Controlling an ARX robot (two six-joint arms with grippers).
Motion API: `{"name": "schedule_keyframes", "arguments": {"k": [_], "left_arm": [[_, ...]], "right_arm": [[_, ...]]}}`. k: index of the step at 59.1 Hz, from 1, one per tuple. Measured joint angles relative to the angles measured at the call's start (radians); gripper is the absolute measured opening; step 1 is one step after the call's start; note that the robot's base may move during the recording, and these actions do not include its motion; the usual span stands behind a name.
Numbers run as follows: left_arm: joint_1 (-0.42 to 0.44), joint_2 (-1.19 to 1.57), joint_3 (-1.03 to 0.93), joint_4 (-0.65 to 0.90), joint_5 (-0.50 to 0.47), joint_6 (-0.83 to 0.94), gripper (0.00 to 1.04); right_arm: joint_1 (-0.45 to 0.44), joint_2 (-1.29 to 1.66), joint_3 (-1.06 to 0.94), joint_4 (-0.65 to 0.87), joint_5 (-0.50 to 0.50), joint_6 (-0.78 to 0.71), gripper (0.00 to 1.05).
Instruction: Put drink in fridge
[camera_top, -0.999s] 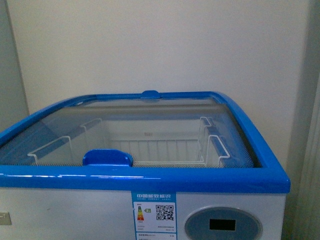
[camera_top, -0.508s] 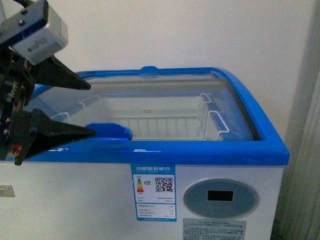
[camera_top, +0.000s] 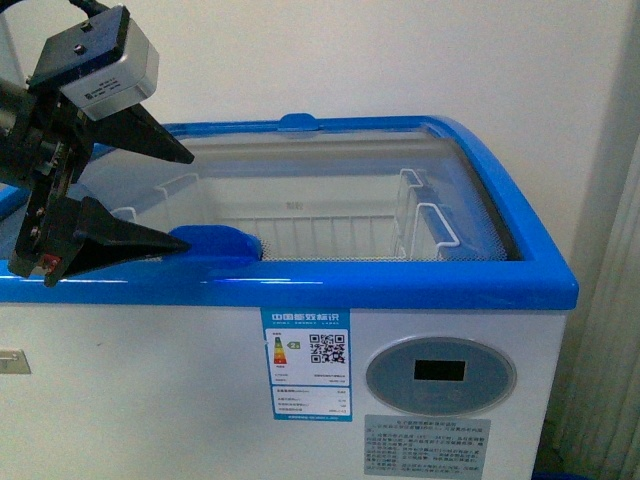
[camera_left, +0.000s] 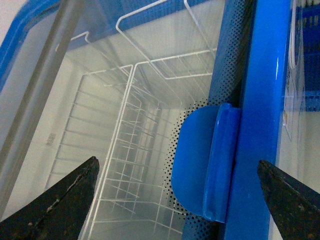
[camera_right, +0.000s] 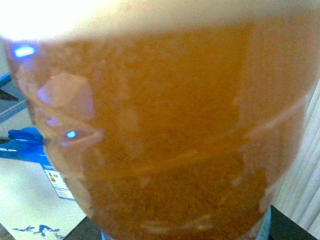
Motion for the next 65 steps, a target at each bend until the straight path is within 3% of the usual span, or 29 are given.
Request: {"name": "schedule_keyframes", "arguments": {"k": [37,65], "left_arm": [[0.000,0.216,0.238,-0.040,0.039,0.003,0.97],[-0.020,0.620,0.918,-0.135,0.015,-0.075,0.97]], "right_arm": [[0.000,0.000,0.000,0.000,0.000,0.000,0.40],[0.000,0.000,0.000,0.000,0.000,0.000,0.40]]}}
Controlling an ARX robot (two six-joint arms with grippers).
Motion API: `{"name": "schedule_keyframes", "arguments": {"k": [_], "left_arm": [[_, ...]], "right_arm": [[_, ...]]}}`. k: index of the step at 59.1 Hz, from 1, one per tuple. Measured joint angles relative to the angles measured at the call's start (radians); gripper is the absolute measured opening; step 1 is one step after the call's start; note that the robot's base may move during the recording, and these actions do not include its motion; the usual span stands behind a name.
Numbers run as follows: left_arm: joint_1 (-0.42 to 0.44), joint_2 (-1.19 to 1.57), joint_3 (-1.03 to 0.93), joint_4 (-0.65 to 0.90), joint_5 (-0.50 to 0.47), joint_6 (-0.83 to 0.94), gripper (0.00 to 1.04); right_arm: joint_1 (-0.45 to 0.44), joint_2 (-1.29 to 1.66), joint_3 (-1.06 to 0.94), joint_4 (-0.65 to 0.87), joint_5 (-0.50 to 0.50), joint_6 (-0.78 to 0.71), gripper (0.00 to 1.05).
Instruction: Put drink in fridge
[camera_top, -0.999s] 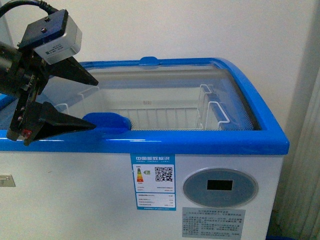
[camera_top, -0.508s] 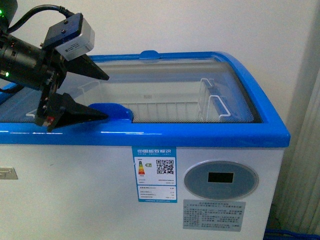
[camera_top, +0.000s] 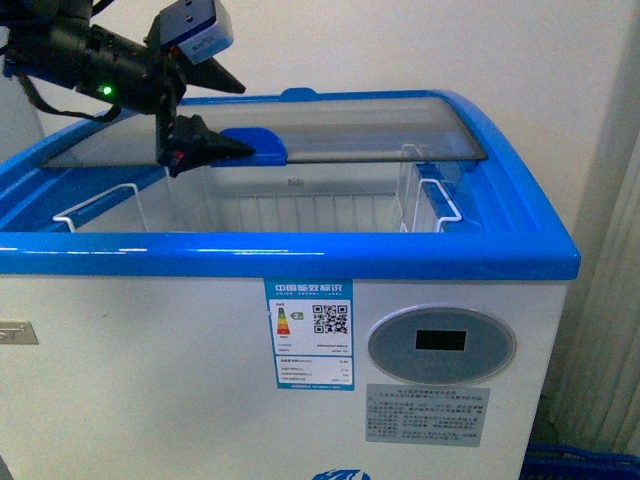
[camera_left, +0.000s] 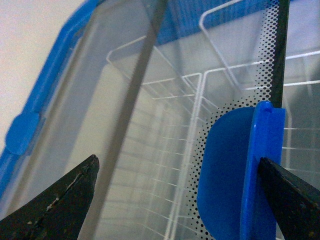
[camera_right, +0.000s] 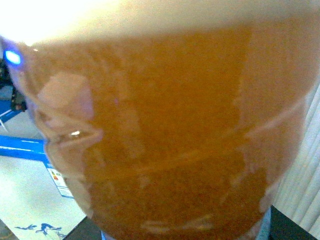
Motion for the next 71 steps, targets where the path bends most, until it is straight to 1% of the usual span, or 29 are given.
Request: {"name": "schedule_keyframes", "arguments": {"k": [2,3,6,13,19,20,22,24,26,28,29,31,33,34,35,38,39,44,45,48,50,54,57,60,63,65,66,68,71], "left_arm": [[-0.006,0.062,0.108,-0.016,-0.018,-0.011,0.97],[-0.006,0.062,0.108,-0.016,-0.018,-0.011,0.97],[-0.011,0.132,0.232,-0.040,-0.042,-0.022,0.97],[-0.019,0.194,0.338,-0.038,-0.057,-0.044,0.97],[-0.026,0.248,0.414,0.020,-0.087,-0.094,0.97],[-0.027,0.258,0.428,0.035,-0.087,-0.094,0.97],[-0.029,0.281,0.451,0.102,-0.145,-0.134,0.97],[-0.029,0.280,0.434,0.161,-0.171,-0.151,0.97],[-0.029,0.275,0.383,0.299,-0.273,-0.184,0.97],[-0.029,0.271,0.352,0.369,-0.303,-0.203,0.97],[-0.027,0.261,0.315,0.445,-0.333,-0.239,0.97],[-0.026,0.253,0.272,0.511,-0.360,-0.262,0.97],[-0.024,0.221,0.174,0.638,-0.405,-0.322,0.97],[-0.024,0.210,0.147,0.664,-0.423,-0.345,0.97],[-0.024,0.183,0.085,0.718,-0.465,-0.379,0.97],[-0.025,0.137,-0.006,0.785,-0.537,-0.421,0.97],[-0.026,0.106,-0.063,0.819,-0.578,-0.468,0.97],[-0.039,0.013,-0.216,0.848,-0.700,-0.554,0.97],[-0.042,-0.030,-0.280,0.852,-0.769,-0.568,0.97],[-0.038,-0.102,-0.377,0.863,-0.826,-0.623,0.97],[-0.017,-0.183,-0.477,0.864,-0.827,-0.677,0.97],[0.013,-0.302,-0.615,0.865,-0.819,-0.753,0.97],[0.055,-0.492,-0.830,0.921,-0.780,-0.855,0.97],[0.090,-0.689,-1.042,0.942,-0.769,-0.953,0.96],[0.098,-0.855,-1.254,1.061,-0.811,-1.069,0.86],[0.095,-0.933,-1.371,1.131,-0.809,-1.143,0.79],[0.093,-0.950,-1.398,1.146,-0.808,-1.156,0.77],[0.087,-1.000,-1.498,1.188,-0.807,-1.195,0.70],[0.083,-1.024,-1.563,1.210,-0.805,-1.213,0.65]], "right_arm": [[0.000,0.000,0.000,0.000,0.000,0.000,0.40],[0.000,0.000,0.000,0.000,0.000,0.000,0.40],[0.000,0.000,0.000,0.000,0.000,0.000,0.40],[0.000,0.000,0.000,0.000,0.000,0.000,0.40],[0.000,0.000,0.000,0.000,0.000,0.000,0.40],[0.000,0.000,0.000,0.000,-0.002,0.000,0.40],[0.000,0.000,0.000,0.000,-0.003,0.000,0.40],[0.000,0.000,0.000,0.000,-0.003,0.000,0.40],[0.000,0.000,0.000,0.000,-0.003,0.000,0.40],[0.000,0.000,0.000,0.000,-0.002,0.000,0.40],[0.000,0.000,0.000,0.000,-0.001,0.000,0.40],[0.000,0.000,0.000,0.000,0.001,0.000,0.40],[0.000,0.000,0.000,0.000,0.004,0.000,0.40],[0.000,0.000,0.000,0.000,0.004,0.000,0.40],[0.000,0.000,0.000,0.000,0.004,0.000,0.40],[0.000,0.000,0.000,0.000,0.001,0.000,0.40],[0.000,0.000,0.000,0.000,-0.004,0.000,0.40],[0.003,0.000,0.000,0.000,-0.013,0.000,0.40],[0.004,0.000,0.000,0.000,-0.014,0.000,0.40],[0.004,0.000,0.000,0.000,-0.013,0.000,0.40],[0.004,-0.002,0.000,0.000,-0.007,0.000,0.40],[0.003,-0.004,0.000,0.000,0.006,0.000,0.40],[0.001,-0.004,0.000,0.000,0.024,0.000,0.40],[0.001,-0.003,0.000,0.000,0.017,0.000,0.40],[0.002,-0.002,0.000,0.000,0.002,-0.001,0.40],[0.000,0.005,0.005,-0.013,-0.016,-0.011,0.40],[-0.002,0.016,0.014,-0.037,-0.032,-0.031,0.40],[-0.022,0.061,0.082,-0.177,-0.101,-0.097,0.40],[-0.036,0.096,0.131,-0.289,-0.146,-0.180,0.40]]}}
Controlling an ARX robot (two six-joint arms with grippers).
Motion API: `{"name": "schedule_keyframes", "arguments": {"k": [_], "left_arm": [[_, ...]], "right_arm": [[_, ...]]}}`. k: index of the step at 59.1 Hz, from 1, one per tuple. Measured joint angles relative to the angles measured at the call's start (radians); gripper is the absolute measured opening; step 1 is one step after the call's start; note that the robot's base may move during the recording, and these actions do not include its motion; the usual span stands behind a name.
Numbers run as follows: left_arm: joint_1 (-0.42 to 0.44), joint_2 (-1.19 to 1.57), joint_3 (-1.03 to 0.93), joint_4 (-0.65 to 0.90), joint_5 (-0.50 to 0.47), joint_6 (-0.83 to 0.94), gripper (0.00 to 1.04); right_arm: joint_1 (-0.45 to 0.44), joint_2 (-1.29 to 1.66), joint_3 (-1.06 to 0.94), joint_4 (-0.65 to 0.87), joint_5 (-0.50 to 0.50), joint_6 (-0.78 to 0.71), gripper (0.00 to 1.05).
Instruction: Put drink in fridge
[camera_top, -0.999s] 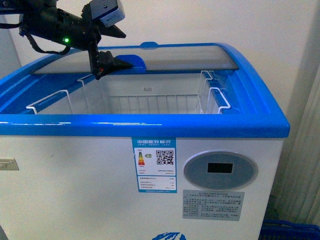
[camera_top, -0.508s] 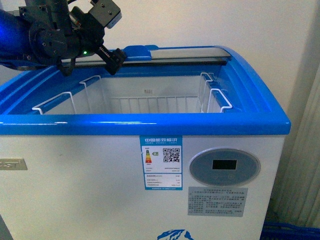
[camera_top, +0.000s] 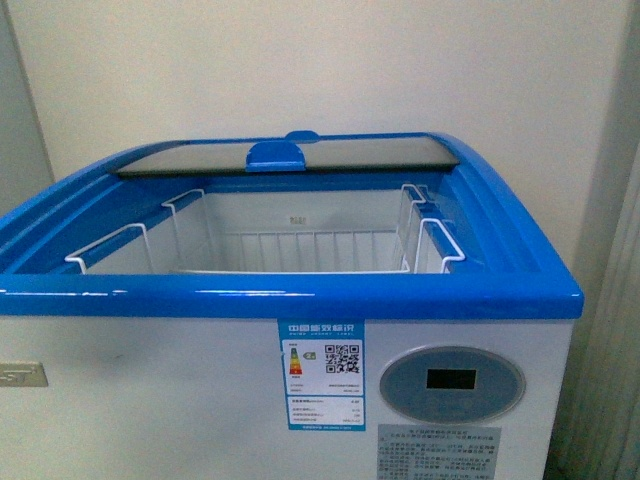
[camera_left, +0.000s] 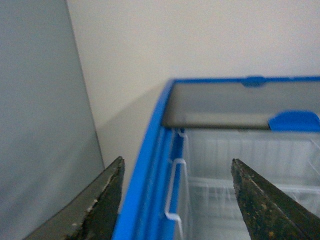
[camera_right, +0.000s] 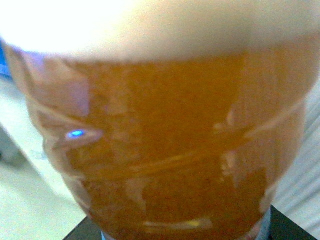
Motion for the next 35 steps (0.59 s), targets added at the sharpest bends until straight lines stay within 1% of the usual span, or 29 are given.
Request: {"name": "schedule_keyframes", "arguments": {"k": [2,4,6,8,11,15,17,20,22,27,28,33,35], "left_arm": [[-0.002,-0.008,-0.040,0.010,0.002,-0.011,0.61],[-0.004,-0.014,-0.111,0.024,0.002,-0.030,0.54],[-0.005,-0.016,-0.143,0.031,0.001,-0.035,0.51],[-0.005,-0.024,-0.203,0.044,0.002,-0.046,0.43],[-0.006,-0.044,-0.251,0.060,0.001,-0.051,0.36],[-0.006,-0.105,-0.320,0.090,0.000,-0.060,0.22],[-0.005,-0.136,-0.351,0.103,-0.001,-0.062,0.15],[-0.005,-0.164,-0.380,0.112,0.000,-0.064,0.08],[-0.005,-0.187,-0.409,0.117,0.001,-0.067,0.02],[-0.005,-0.212,-0.447,0.121,0.001,-0.069,0.03],[-0.006,-0.222,-0.461,0.122,0.002,-0.069,0.03],[-0.006,-0.248,-0.495,0.124,0.001,-0.069,0.03],[-0.006,-0.271,-0.518,0.124,0.000,-0.069,0.03]], "right_arm": [[-0.008,0.023,0.031,-0.060,-0.023,-0.052,0.40],[-0.020,0.079,0.085,-0.125,-0.058,-0.163,0.40],[-0.023,0.114,0.108,-0.126,-0.072,-0.205,0.40],[-0.022,0.197,0.167,-0.090,-0.091,-0.318,0.40],[-0.014,0.296,0.244,-0.038,-0.090,-0.442,0.40],[0.018,0.498,0.435,0.020,-0.071,-0.645,0.40],[0.041,0.600,0.534,0.017,-0.062,-0.760,0.40],[0.067,0.703,0.627,-0.003,-0.064,-0.853,0.40],[0.097,0.792,0.710,-0.043,-0.046,-0.925,0.40],[0.138,0.920,0.828,-0.096,0.003,-1.014,0.40],[0.155,0.966,0.871,-0.108,0.026,-1.044,0.40],[0.195,1.073,0.973,-0.112,0.070,-1.085,0.40],[0.228,1.155,1.057,-0.114,0.106,-1.105,0.40]]}}
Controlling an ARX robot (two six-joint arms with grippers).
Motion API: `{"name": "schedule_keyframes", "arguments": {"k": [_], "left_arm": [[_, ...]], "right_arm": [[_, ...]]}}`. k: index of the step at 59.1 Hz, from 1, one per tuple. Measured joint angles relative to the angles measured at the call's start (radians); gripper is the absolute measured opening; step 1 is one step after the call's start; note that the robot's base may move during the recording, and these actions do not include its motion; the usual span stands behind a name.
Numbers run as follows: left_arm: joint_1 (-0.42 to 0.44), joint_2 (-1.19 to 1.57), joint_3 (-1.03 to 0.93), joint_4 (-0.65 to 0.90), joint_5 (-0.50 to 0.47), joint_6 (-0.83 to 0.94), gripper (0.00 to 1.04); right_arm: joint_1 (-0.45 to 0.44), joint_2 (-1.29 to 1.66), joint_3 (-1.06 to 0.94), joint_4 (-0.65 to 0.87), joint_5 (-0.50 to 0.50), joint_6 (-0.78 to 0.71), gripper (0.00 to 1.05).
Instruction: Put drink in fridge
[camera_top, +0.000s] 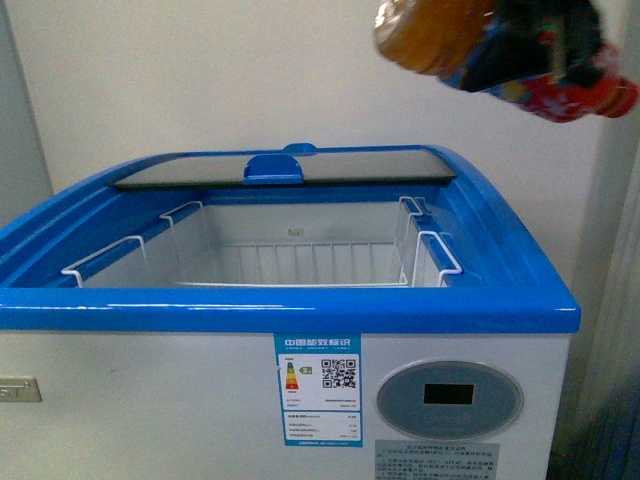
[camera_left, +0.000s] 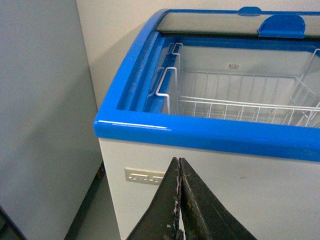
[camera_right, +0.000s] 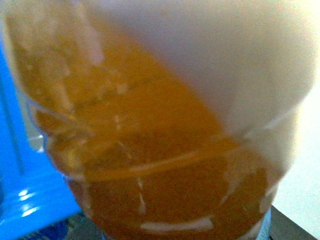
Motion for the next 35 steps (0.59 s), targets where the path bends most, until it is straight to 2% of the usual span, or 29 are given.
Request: {"name": "schedule_keyframes", "arguments": {"k": [7,13,23,35], "left_arm": [[0.000,-0.081,-0.068,-0.006,0.000,0.000,0.03],[0.000,-0.145,-0.113,-0.026,0.000,0.000,0.03],[0.000,-0.213,-0.151,-0.059,0.000,0.000,0.03],[0.000,-0.326,-0.196,-0.126,0.000,0.000,0.03]], "right_arm": [[0.123,0.206,0.202,0.004,0.099,0.009,0.40],[0.204,0.301,0.251,0.018,0.147,0.035,0.40],[0.261,0.383,0.251,0.063,0.169,0.044,0.40],[0.275,0.486,0.249,0.141,0.206,0.043,0.40]]}}
